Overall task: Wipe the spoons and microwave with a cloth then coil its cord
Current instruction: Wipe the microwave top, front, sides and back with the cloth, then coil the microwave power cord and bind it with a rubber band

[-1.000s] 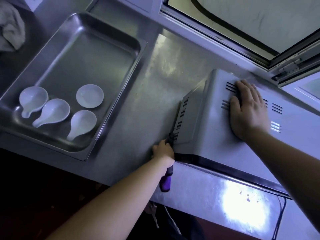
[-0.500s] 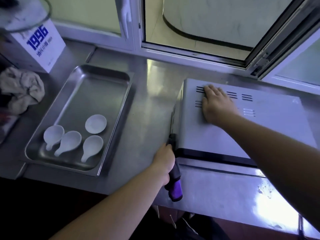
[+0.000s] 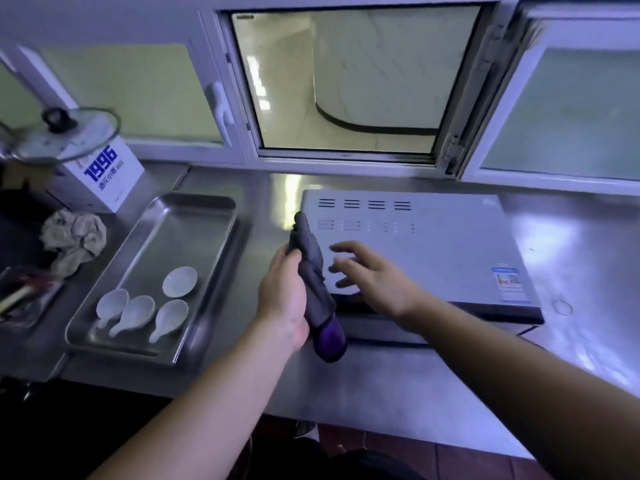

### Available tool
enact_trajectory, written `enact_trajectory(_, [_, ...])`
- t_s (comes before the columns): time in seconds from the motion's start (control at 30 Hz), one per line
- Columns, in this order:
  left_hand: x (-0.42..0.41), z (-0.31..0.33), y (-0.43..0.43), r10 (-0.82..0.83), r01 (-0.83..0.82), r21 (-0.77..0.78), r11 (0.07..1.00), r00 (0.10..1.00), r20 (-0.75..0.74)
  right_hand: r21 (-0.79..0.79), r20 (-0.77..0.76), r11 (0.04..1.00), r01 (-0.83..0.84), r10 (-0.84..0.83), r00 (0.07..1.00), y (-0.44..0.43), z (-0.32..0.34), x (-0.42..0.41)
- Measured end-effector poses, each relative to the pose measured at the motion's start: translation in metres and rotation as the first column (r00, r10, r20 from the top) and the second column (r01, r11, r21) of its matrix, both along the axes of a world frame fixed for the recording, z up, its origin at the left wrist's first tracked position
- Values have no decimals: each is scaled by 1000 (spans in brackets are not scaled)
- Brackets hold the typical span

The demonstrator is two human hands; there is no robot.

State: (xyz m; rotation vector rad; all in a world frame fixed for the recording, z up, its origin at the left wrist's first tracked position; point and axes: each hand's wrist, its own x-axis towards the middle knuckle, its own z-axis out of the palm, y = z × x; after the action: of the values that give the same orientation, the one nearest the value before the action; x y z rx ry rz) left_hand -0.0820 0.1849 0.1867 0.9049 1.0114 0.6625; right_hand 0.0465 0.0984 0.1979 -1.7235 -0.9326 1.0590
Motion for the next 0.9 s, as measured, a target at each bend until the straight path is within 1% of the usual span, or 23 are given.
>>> enact_trajectory(0.03, [8, 2, -13, -9, 9, 24, 1000, 1000, 4, 12, -146, 1000, 10, -8, 989, -16, 5, 0])
enact_trajectory(0.07, [17, 3, -27, -6, 6, 51, 999, 1000, 11, 24, -257, 1000, 17, -10, 966, -31, 7, 1])
enact_trajectory(0.13, [31, 3, -56, -14, 15, 92, 996, 1000, -13, 54, -364, 998, 32, -10, 931, -63, 6, 7])
enact_trajectory(0.2, [44, 3, -85, -56, 59, 91, 994, 998, -39, 69, -422, 994, 84, -48, 905, -92, -1, 17])
enact_trajectory(0.27, [57, 5, -109, -123, 126, 81, 989, 992, -41, 59, -439, 988, 145, -104, 892, -118, -9, 30])
enact_trajectory(0.33, [70, 8, -129, -213, 215, 67, 974, 976, -39, 53, -455, 977, 208, -162, 876, -141, -14, 42])
enact_trajectory(0.4, [83, 10, -144, -328, 334, 83, 939, 941, -79, 49, -474, 960, 275, -220, 853, -161, -19, 56])
enact_trajectory(0.5, [101, 8, -156, -454, 487, 155, 860, 867, -204, -15, -494, 911, 413, -366, 789, -182, -24, 75])
enact_trajectory(0.6, [119, 5, -161, -547, 629, 222, 745, 767, -335, -125, -537, 828, 547, -520, 665, -196, -27, 91])
enact_trajectory(0.7, [140, 2, -158, -626, 727, 253, 638, 681, -379, -167, -525, 757, 632, -611, 593, -202, -28, 106])
enact_trajectory(0.77, [153, -3, -152, -642, 768, 293, 570, 638, -425, -174, -474, 703, 690, -674, 567, -204, -25, 116])
enact_trajectory(0.83, [163, -7, -144, -625, 803, 349, 484, 596, -504, -159, -397, 629, 761, -746, 534, -204, -23, 129])
enact_trajectory(0.9, [168, -11, -134, -598, 833, 398, 383, 553, -581, -137, -327, 539, 831, -817, 476, -205, -21, 143])
